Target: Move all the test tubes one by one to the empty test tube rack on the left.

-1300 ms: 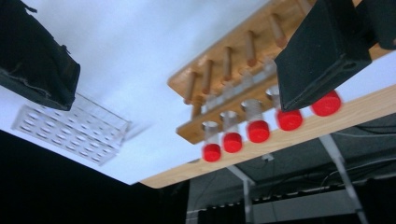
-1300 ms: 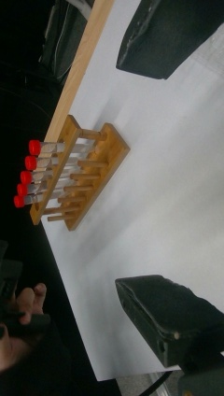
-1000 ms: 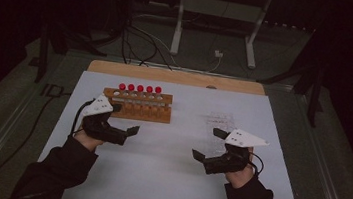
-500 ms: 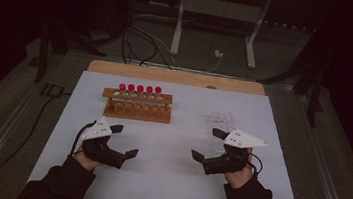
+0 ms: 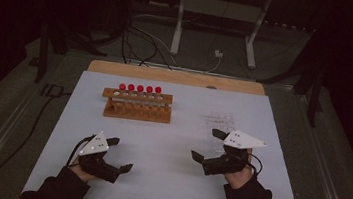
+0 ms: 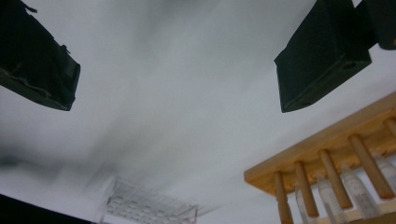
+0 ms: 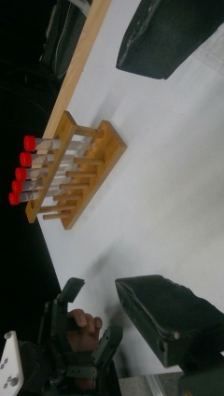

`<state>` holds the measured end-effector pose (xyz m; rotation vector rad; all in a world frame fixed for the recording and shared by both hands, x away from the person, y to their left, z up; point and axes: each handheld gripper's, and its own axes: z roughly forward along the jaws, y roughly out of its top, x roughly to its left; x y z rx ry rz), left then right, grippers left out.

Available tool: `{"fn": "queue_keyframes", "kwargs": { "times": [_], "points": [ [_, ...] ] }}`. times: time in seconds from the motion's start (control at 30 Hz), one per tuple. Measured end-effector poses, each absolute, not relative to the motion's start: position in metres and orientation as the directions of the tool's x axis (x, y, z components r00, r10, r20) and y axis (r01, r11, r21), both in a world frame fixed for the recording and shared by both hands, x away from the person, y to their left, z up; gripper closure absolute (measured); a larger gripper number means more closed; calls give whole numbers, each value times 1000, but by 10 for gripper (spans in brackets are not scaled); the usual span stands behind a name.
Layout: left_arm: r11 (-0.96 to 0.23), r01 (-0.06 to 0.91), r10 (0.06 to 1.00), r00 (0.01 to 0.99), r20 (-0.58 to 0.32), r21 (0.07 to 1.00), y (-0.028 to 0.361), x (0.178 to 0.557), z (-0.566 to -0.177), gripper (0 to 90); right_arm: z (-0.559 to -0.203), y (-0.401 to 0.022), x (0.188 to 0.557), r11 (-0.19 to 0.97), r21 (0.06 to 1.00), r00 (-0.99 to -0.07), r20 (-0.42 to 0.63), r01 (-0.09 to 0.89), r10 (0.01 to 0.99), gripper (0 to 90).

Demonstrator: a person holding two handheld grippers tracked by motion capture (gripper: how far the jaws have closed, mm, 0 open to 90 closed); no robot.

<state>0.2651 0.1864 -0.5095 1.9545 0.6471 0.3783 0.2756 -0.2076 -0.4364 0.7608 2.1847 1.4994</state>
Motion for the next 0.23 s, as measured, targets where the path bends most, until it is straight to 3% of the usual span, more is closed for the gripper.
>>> {"fn": "queue_keyframes", "kwargs": {
  "times": [0.23],
  "points": [
    [-347,289,593,805,-29,892,188,265,-513,5,-439,-206,276,291,932,-782,-12,218,623,0]
  ]
}}
